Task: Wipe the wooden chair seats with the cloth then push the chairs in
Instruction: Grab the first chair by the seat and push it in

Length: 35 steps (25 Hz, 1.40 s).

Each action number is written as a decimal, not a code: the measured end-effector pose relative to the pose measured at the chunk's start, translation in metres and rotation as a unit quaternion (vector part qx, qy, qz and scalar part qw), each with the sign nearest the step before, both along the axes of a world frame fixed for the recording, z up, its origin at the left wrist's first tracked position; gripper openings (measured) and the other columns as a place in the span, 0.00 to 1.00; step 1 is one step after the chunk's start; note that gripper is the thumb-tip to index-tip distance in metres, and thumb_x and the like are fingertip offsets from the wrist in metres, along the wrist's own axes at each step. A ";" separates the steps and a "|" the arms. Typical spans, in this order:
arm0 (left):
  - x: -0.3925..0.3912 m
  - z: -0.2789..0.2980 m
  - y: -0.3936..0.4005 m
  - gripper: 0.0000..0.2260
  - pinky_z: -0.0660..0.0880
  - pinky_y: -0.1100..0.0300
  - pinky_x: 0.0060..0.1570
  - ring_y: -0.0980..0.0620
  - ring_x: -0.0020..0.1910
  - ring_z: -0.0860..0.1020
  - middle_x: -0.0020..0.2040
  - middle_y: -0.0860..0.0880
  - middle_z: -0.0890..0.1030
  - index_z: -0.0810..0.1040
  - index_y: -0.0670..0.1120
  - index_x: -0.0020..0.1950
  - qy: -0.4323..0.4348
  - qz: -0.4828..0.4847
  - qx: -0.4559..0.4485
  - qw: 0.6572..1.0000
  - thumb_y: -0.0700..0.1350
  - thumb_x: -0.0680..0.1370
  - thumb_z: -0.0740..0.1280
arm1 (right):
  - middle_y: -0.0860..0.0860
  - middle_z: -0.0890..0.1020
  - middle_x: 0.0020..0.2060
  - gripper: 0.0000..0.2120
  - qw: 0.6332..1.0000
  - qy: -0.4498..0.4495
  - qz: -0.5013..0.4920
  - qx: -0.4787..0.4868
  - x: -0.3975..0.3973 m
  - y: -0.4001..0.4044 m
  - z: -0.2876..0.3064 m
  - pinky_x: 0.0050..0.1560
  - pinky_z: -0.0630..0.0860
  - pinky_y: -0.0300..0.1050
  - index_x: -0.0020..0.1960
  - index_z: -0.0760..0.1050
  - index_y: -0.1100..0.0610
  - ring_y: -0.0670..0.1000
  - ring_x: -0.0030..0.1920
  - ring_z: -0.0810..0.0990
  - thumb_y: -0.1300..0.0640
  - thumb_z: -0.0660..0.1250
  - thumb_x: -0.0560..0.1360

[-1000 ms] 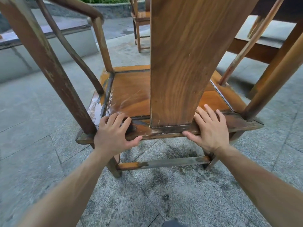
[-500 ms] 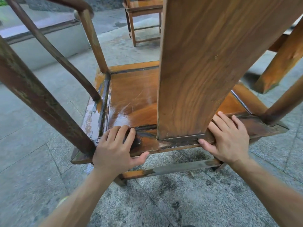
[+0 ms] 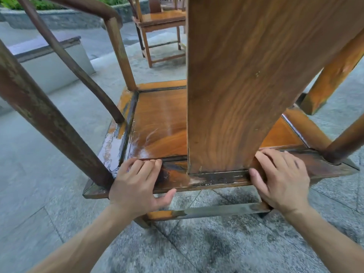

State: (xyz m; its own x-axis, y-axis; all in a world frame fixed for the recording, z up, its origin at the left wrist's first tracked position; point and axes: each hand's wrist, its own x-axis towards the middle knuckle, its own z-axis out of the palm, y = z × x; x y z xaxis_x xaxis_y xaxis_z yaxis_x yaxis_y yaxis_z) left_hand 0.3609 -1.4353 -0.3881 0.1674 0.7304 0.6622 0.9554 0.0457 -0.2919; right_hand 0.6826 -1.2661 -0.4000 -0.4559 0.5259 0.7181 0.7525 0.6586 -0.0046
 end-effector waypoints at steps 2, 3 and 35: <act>-0.012 0.000 0.016 0.31 0.77 0.50 0.50 0.44 0.41 0.82 0.45 0.45 0.85 0.84 0.38 0.55 -0.001 -0.023 0.000 1.000 0.65 0.72 0.67 | 0.54 0.84 0.53 0.21 0.999 0.014 -0.032 -0.001 -0.011 0.003 0.000 0.53 0.71 0.54 0.56 0.80 0.57 0.57 0.53 0.77 0.43 0.57 0.80; -0.019 0.000 0.024 0.31 0.77 0.51 0.48 0.44 0.41 0.82 0.45 0.45 0.85 0.84 0.38 0.55 0.002 -0.034 0.002 0.999 0.65 0.72 0.67 | 0.54 0.84 0.53 0.21 0.999 0.021 -0.045 -0.004 -0.017 0.004 0.001 0.52 0.71 0.54 0.56 0.79 0.57 0.57 0.53 0.78 0.43 0.57 0.80; -0.186 0.005 0.410 0.34 0.70 0.41 0.58 0.41 0.43 0.77 0.47 0.44 0.79 0.81 0.42 0.61 0.056 -0.242 -0.109 0.963 0.70 0.72 0.60 | 0.52 0.81 0.53 0.23 0.922 -0.024 -0.370 -0.113 -0.158 0.164 0.012 0.67 0.69 0.59 0.56 0.79 0.55 0.57 0.53 0.78 0.42 0.54 0.76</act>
